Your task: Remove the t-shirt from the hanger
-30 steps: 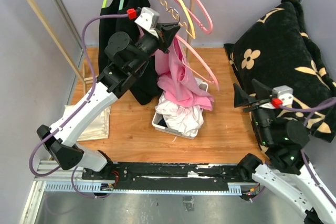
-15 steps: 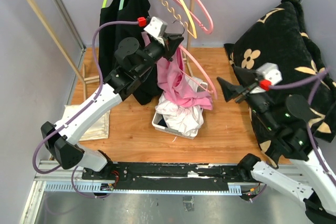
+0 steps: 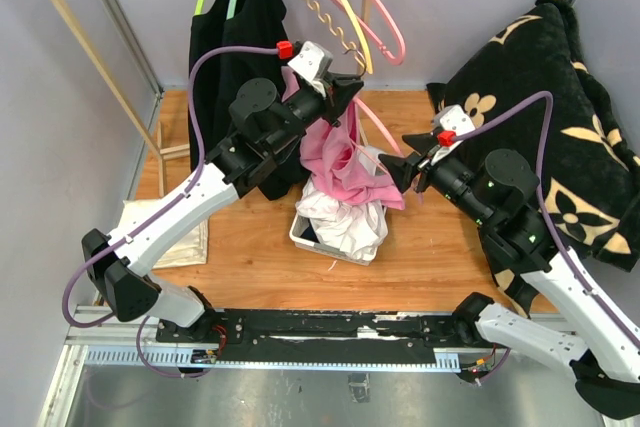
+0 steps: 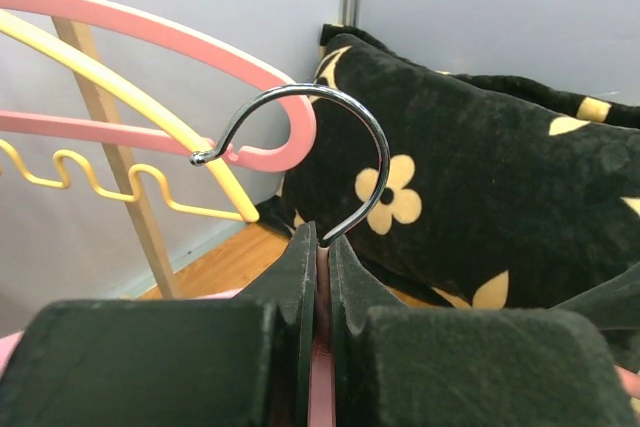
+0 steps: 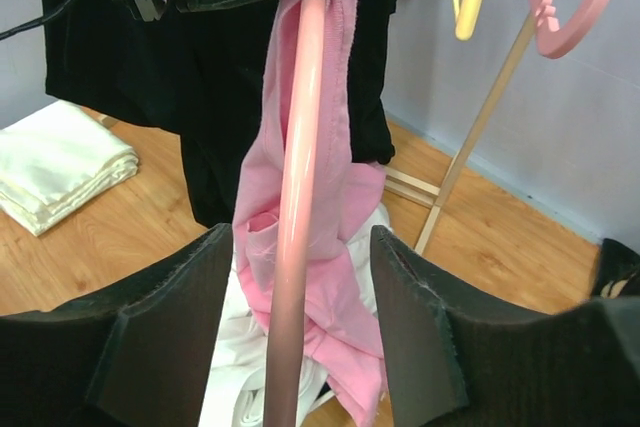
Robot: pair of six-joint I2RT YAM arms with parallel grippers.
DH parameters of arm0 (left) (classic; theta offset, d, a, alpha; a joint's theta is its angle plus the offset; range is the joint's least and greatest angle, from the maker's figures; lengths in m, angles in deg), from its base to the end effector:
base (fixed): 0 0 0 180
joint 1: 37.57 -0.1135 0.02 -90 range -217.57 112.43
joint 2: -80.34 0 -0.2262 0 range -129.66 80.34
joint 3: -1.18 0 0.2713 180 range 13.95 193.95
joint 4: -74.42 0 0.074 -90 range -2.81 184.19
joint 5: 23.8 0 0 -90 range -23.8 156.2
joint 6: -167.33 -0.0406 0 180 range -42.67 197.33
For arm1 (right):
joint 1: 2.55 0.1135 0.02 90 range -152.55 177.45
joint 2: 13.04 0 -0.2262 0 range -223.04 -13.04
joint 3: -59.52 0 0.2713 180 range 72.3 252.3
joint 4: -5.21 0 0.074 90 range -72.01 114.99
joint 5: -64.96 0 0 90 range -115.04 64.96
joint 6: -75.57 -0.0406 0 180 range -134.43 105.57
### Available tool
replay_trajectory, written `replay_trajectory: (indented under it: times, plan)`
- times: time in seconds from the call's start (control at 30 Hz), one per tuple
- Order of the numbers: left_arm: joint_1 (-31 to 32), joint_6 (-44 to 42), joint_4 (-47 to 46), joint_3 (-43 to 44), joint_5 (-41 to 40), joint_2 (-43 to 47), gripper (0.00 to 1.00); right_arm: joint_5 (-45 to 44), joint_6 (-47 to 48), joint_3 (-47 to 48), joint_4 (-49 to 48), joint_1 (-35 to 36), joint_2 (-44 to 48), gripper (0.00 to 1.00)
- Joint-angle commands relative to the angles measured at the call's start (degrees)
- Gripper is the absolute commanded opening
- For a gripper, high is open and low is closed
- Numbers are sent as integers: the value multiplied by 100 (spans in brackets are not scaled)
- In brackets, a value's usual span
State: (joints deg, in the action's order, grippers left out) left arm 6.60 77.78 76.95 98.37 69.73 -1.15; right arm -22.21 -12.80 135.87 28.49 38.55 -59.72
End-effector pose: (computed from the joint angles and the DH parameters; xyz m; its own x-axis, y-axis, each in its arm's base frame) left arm 0.2559 -0.2521 0.4367 0.1576 -0.1640 -0.9738 0.7397 0.6729 0.0064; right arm 0.1602 0.1424 0.4251 0.1036 0.0526 -0.9932 -0.6909 0.7222 -0.0338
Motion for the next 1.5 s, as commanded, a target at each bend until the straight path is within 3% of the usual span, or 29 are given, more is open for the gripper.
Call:
replay_trajectory:
  times: [0.0, 0.2, 0.47, 0.57, 0.77, 0.87, 1.13, 1.47]
  plan:
    - [116, 39, -479, -30, 20, 69, 1, 49, -109, -49, -238, 55, -40, 55]
    - [195, 34, -523, -79, -22, 133, 0, -25, -148, -143, -339, 56, -79, 42]
    - [216, 25, -518, -119, -66, 160, 0, -161, -172, -240, -457, 55, -4, 2]
    - [216, 36, -518, -98, -97, 162, 3, -213, -191, -264, -483, 55, 25, 1]
    - [216, 35, -511, -132, -11, 229, 59, -414, -191, -404, -653, 56, 150, 1]
    - [216, 38, -576, -307, 48, 390, 71, -535, -144, -484, -752, 49, 237, 1]
    - [216, 36, -831, -1247, -176, 1148, 74, -614, 87, -597, -956, 56, 449, 1]
    - [216, -19, -1176, -1709, -351, 744, 76, -373, 101, -693, -1187, 55, 554, 1]
